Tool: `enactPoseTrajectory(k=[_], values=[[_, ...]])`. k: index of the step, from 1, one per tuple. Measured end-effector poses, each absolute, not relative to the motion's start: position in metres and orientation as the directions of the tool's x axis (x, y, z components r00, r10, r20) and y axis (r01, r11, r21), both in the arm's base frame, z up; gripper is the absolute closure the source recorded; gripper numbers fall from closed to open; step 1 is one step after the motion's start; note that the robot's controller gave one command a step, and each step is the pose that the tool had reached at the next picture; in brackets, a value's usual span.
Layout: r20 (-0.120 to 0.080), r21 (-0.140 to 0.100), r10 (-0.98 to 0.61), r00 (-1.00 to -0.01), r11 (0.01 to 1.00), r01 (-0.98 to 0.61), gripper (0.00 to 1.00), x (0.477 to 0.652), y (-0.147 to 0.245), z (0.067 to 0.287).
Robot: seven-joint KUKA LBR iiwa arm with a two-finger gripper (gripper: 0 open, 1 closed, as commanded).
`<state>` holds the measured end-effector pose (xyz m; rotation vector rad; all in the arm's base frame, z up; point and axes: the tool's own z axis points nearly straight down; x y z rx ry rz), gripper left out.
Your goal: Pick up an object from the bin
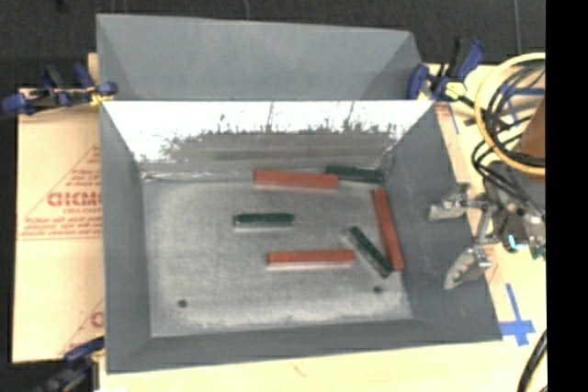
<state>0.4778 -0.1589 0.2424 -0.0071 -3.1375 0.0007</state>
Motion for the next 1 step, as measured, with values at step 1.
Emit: enactPoseTrajectory(k=[1], values=[[-0.004,-0.003,0.000,-1.000,1.000,0.000,0.00,0.4795,-0.1581,0.2467]])
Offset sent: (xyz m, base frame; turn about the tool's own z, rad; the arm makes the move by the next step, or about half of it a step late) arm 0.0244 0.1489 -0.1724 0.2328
